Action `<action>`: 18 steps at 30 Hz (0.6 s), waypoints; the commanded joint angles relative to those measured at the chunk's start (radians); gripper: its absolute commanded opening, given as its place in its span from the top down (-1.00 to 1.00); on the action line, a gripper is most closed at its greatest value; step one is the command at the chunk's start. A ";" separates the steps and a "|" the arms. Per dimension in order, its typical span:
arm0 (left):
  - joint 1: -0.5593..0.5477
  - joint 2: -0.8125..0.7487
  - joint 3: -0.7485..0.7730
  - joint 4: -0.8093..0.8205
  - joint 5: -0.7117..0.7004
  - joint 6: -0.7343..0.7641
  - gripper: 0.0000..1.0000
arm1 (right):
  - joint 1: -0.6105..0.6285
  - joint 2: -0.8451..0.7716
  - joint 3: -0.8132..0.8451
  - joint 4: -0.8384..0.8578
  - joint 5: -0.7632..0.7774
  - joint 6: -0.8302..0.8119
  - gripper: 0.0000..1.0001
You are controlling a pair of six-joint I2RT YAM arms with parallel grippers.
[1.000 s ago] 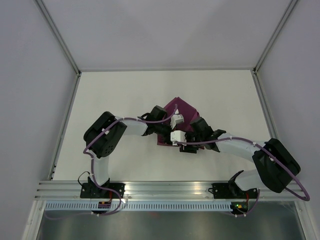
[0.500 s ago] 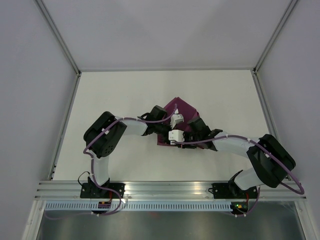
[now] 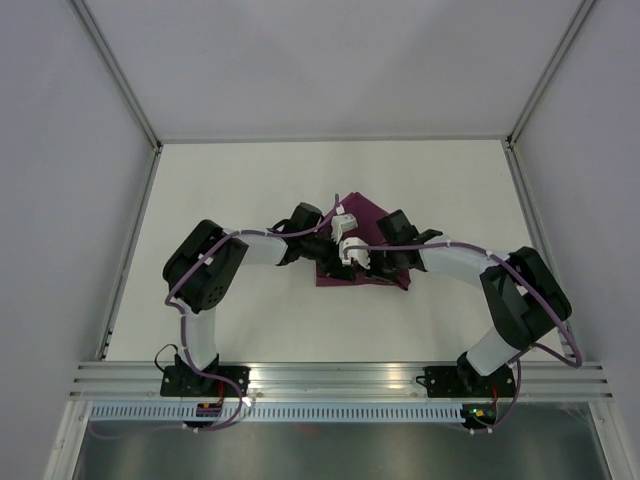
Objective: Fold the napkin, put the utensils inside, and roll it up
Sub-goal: Roll the napkin with the utensil
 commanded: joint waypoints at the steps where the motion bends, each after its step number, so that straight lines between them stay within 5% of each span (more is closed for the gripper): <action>1: 0.032 -0.030 0.019 0.087 0.003 -0.107 0.26 | -0.043 0.063 0.047 -0.166 -0.083 -0.049 0.60; 12: 0.105 -0.205 -0.122 0.291 -0.341 -0.283 0.26 | -0.110 0.280 0.242 -0.408 -0.214 -0.120 0.66; 18: 0.108 -0.365 -0.216 0.376 -0.536 -0.236 0.24 | -0.143 0.416 0.378 -0.566 -0.252 -0.161 0.67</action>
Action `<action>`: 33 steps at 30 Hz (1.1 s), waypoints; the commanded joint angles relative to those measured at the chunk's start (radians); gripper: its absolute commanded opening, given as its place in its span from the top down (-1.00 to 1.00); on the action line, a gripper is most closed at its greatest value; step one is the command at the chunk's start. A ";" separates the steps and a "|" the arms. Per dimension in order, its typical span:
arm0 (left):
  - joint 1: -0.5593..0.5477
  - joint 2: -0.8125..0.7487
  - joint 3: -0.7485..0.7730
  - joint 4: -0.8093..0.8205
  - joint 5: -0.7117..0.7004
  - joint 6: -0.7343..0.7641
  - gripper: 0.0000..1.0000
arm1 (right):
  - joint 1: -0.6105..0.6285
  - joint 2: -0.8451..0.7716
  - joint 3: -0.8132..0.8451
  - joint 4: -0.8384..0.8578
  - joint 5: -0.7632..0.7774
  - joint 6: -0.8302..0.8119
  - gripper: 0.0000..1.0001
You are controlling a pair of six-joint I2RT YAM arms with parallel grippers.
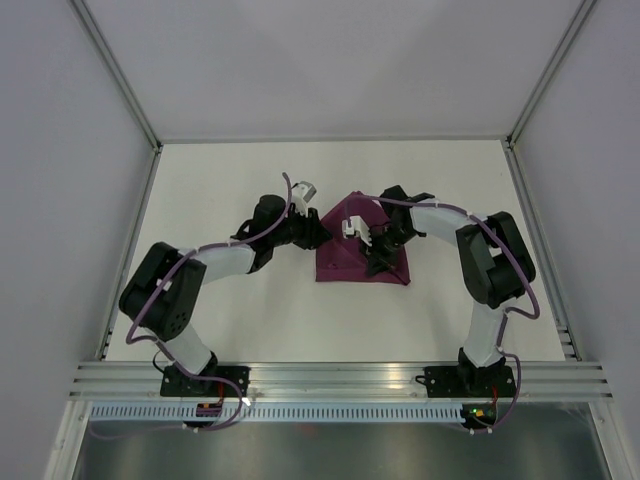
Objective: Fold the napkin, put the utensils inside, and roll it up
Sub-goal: Roll the napkin with the utensil
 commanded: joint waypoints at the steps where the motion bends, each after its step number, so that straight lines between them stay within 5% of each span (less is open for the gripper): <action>1: -0.014 -0.114 -0.036 0.106 -0.177 0.017 0.24 | -0.017 0.150 0.048 -0.159 -0.003 -0.077 0.67; 9: -0.163 -0.250 -0.143 0.226 -0.333 0.465 0.11 | -0.057 0.295 0.202 -0.320 -0.028 -0.091 0.70; 20: -0.500 -0.077 -0.191 0.256 -0.492 1.064 0.00 | -0.072 0.397 0.282 -0.380 -0.031 -0.074 0.72; 33: -0.629 0.021 -0.192 0.246 -0.466 1.147 -0.10 | -0.092 0.440 0.320 -0.390 -0.031 -0.055 0.74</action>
